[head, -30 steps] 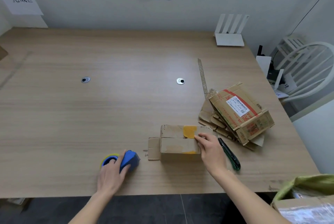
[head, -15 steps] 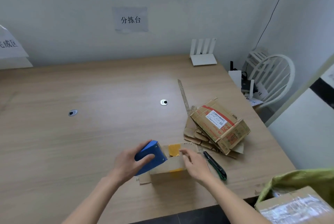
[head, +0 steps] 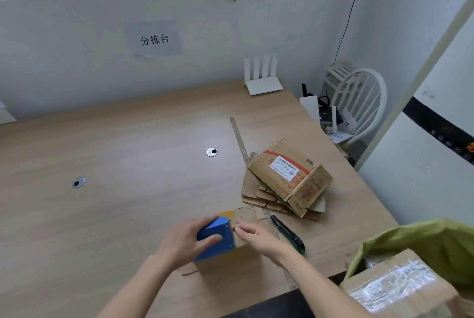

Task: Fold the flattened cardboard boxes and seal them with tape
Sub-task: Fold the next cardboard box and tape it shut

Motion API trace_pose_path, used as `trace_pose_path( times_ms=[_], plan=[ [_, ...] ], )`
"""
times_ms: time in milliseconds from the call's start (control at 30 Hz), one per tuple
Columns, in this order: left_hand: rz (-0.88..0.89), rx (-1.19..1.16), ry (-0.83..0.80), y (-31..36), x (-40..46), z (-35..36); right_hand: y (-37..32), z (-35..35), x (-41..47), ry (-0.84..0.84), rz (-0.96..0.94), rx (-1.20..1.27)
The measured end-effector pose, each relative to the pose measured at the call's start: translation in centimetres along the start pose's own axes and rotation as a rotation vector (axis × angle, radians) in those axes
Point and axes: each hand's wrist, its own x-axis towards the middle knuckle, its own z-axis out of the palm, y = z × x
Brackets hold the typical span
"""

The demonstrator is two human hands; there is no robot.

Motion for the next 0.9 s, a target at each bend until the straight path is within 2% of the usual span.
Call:
trace_pose_path(
  times_ms=[433,733,900],
  plan=[
    [0.055,0.027,-0.013,0.1,-0.4,-0.1,0.1,0.4,0.1,0.056,-0.019,0.162],
    [0.056,0.086,-0.006,0.0,-0.3,0.3,0.8,1.0,1.4,0.261,0.010,0.069],
    [-0.008,0.142,-0.004,-0.6,0.4,0.3,1.6,-0.4,1.1,0.401,0.082,0.087]
  ],
)
